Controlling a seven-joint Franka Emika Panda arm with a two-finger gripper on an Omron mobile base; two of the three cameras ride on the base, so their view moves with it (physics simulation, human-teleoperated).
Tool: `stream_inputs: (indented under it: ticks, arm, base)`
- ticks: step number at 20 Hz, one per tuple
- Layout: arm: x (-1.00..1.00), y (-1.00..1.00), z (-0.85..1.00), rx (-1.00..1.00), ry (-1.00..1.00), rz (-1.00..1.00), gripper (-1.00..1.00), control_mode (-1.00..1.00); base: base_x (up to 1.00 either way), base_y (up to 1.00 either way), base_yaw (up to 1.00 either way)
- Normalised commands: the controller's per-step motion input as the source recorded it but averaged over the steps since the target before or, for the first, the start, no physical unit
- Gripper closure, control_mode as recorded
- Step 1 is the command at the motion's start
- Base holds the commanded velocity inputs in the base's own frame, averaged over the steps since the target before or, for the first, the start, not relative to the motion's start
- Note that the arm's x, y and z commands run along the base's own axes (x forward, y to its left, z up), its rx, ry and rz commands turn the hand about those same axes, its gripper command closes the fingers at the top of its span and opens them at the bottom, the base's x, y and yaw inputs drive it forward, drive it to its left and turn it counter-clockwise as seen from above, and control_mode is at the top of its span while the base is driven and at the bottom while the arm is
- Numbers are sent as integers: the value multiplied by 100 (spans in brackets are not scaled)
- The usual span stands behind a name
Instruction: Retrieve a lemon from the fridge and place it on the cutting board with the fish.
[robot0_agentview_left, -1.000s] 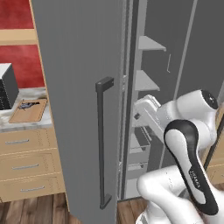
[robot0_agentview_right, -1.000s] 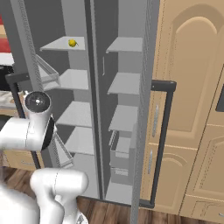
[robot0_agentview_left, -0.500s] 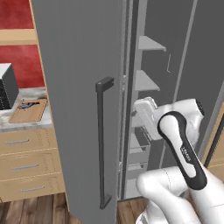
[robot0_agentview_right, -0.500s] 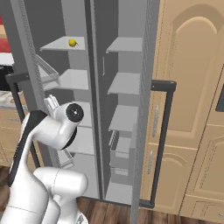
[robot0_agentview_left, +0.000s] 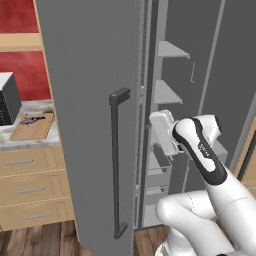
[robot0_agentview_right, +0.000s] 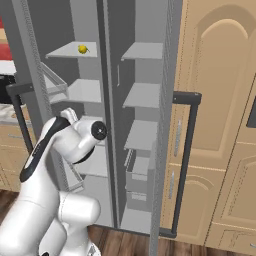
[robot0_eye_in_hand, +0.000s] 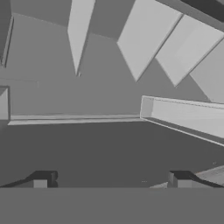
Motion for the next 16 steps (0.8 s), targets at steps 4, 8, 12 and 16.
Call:
stream_inputs:
  ticks: [4,8,12,16]
  arm:
    - [29,26,-11,3,0,2,-100,-100]
    - [2,43,-7,0,0,0,-100,-100]
    - [2,42,-8,0,0,0,-100,-100]
    - [-23,41,-12,1,0,6,-100,-100]
  base:
    - [0,0,0]
    - [0,0,0]
    - [0,0,0]
    - [0,0,0]
